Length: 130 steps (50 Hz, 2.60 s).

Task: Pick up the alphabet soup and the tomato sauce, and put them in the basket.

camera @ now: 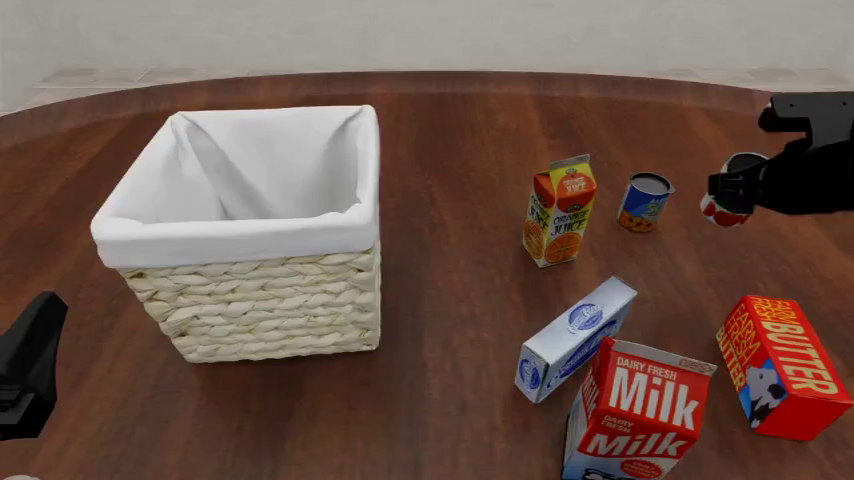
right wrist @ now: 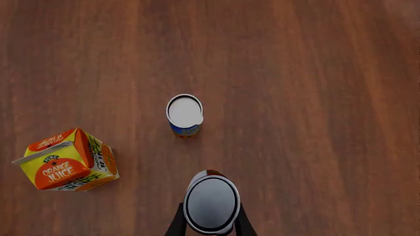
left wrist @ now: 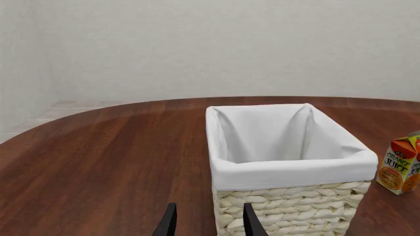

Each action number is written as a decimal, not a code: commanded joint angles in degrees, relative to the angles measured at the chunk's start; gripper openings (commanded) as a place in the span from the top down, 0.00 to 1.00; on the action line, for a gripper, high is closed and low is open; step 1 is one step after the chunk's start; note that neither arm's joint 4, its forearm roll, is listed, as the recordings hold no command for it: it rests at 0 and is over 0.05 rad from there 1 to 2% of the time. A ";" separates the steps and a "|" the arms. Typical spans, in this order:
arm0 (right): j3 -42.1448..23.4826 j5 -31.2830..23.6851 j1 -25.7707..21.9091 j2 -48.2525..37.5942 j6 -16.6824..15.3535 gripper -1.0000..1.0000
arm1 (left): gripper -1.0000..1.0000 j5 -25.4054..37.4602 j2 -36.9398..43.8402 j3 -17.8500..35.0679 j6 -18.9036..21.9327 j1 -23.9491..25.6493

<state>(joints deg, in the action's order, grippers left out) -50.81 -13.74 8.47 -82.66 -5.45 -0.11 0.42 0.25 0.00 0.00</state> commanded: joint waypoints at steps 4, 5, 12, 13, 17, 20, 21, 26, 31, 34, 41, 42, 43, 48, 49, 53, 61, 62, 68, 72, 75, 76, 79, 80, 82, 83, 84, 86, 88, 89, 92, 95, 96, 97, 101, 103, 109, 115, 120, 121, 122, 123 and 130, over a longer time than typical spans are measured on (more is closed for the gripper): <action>-3.29 -1.97 -2.56 1.61 1.24 1.00 | 0.00 0.00 0.00 0.00 0.00 0.00; -3.72 -2.16 -2.75 1.59 1.22 1.00 | 0.00 0.00 0.00 0.00 0.00 0.00; -7.42 -4.12 -3.92 1.77 0.99 1.00 | 0.00 0.00 0.00 0.00 0.00 0.00; -7.81 -4.33 -3.98 1.69 0.94 1.00 | 0.00 0.00 0.00 0.00 0.00 0.00; -9.14 -4.83 -4.36 1.41 0.67 1.00 | 0.00 0.00 0.00 0.00 0.00 0.00; -10.17 -4.87 -5.35 0.60 0.68 1.00 | 0.00 0.00 0.00 0.00 0.00 0.00; -10.26 -4.84 -5.61 0.50 0.66 1.00 | 0.00 0.00 0.00 0.00 0.00 0.00; -11.47 -4.84 -7.11 -0.28 0.97 1.00 | 0.00 0.00 0.00 0.00 0.00 0.00; -12.67 -5.19 -7.77 -0.69 1.00 1.00 | 0.00 0.00 0.00 0.00 0.00 0.00; -13.75 -5.54 -8.56 -0.87 1.04 1.00 | 0.00 0.00 0.00 0.00 0.00 0.00; -15.00 -5.45 -9.68 -1.20 1.13 1.00 | 0.00 0.00 0.00 0.00 0.00 0.00; -15.21 -5.56 -9.93 -1.17 1.23 1.00 | 0.00 0.00 0.00 0.00 0.00 0.00; -15.44 -5.61 -10.11 -1.17 1.20 1.00 | 0.00 0.00 0.00 0.00 0.00 0.00; -16.73 -5.97 -11.07 -1.48 1.21 1.00 | 0.00 0.00 0.00 0.00 0.00 0.00; -17.22 -5.98 -11.37 -1.51 1.23 1.00 | 0.00 0.00 0.00 0.00 0.00 0.00; -18.30 -5.84 -12.78 -2.00 1.58 1.00 | 0.00 0.00 0.00 0.00 0.00 0.00; -20.60 -6.22 -14.17 -3.44 1.21 1.00 | 0.00 0.00 0.00 0.00 0.00 0.00; -20.92 -6.31 -14.48 -3.56 1.13 1.00 | 0.00 0.00 0.00 0.00 0.00 0.00; -23.24 -7.12 -15.81 -4.72 0.60 1.00 | 0.00 0.00 0.00 0.00 0.00 0.00; -24.53 -7.37 -16.96 -5.51 0.54 1.00 | 0.00 0.00 0.00 0.00 0.00 0.00; -24.71 -7.29 -17.66 -5.81 0.59 1.00 | 0.00 0.00 0.00 0.00 0.00 0.00; -24.76 -7.28 -17.94 -5.89 0.61 1.00 | 0.00 0.00 0.00 0.00 0.00 0.00; -25.03 -7.25 -18.85 -6.08 0.70 1.00 | 0.00 0.00 0.00 0.00 0.00 0.00; -25.16 -7.25 -19.10 -6.16 0.74 1.00 | 0.00 0.00 0.00 0.00 0.00 0.00; -25.34 -7.25 -19.44 -6.28 0.76 1.00 | 0.00 0.00 0.00 0.00 0.00 0.00; -25.63 -7.27 -19.67 -6.48 0.84 1.00 | 0.00 0.00 0.00 0.00 0.00 0.00; -25.88 -7.31 -19.95 -6.67 0.89 1.00 | 0.00 0.00 0.00 0.00 0.00 0.00; -26.25 -7.36 -20.37 -6.86 0.90 1.00 | 0.00 0.00 0.00 0.00 0.00 0.00; -26.71 -7.43 -21.01 -7.02 1.01 1.00 | 0.00 0.00 0.00 0.00 0.00 0.00; -26.79 -7.44 -21.12 -7.05 1.00 1.00 | 0.00 0.00 0.00 0.00 0.00 0.00; -26.95 -7.29 -21.99 -7.17 1.29 1.00 | 0.00 0.00 0.00 0.00 0.00 0.00; -26.81 -6.86 -22.94 -7.42 1.60 1.00 | 0.00 0.00 0.00 0.00 0.00 0.00; -26.75 -6.70 -23.36 -7.50 1.71 1.00 | 0.00 0.00 0.00 0.00 0.00 0.00; -26.76 -6.59 -23.58 -7.58 1.77 1.00 | 0.00 0.00 0.00 0.00 0.00 0.00; -27.07 -6.31 -24.62 -8.06 2.12 1.00 | 0.00 0.00 0.00 0.00 0.00 0.00; -27.10 -6.21 -25.08 -8.15 2.28 1.00 | 0.00 0.00 0.00 0.00 0.00 0.00; -27.59 -6.00 -26.71 -8.58 2.60 1.00 | 0.00 0.00 0.00 0.00 0.00 0.00; -28.37 -5.91 -28.62 -9.19 2.89 1.00 | 0.00 0.00 0.00 0.00 0.00 0.00; -28.85 -5.91 -29.77 -9.43 3.03 1.00 | 0.00 0.00 0.00 0.00 0.00 0.00; -29.02 -5.92 -30.26 -9.57 3.12 1.00 | 0.00 0.00 0.00 0.00 0.00 0.00; -29.07 -5.97 -30.66 -9.63 3.17 1.00 | 0.00 0.00 0.00 0.00 0.00 0.00; -29.21 -5.95 -31.03 -9.71 3.13 1.00 | 0.00 0.00 0.00 0.00 0.00 0.00; -30.40 -5.92 -32.93 -10.88 3.36 1.00 | 0.00 0.00 0.00 0.00 0.00 0.00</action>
<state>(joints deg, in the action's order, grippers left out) -79.71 -19.81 -21.68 -92.47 -3.40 -0.11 0.42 0.25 0.00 0.00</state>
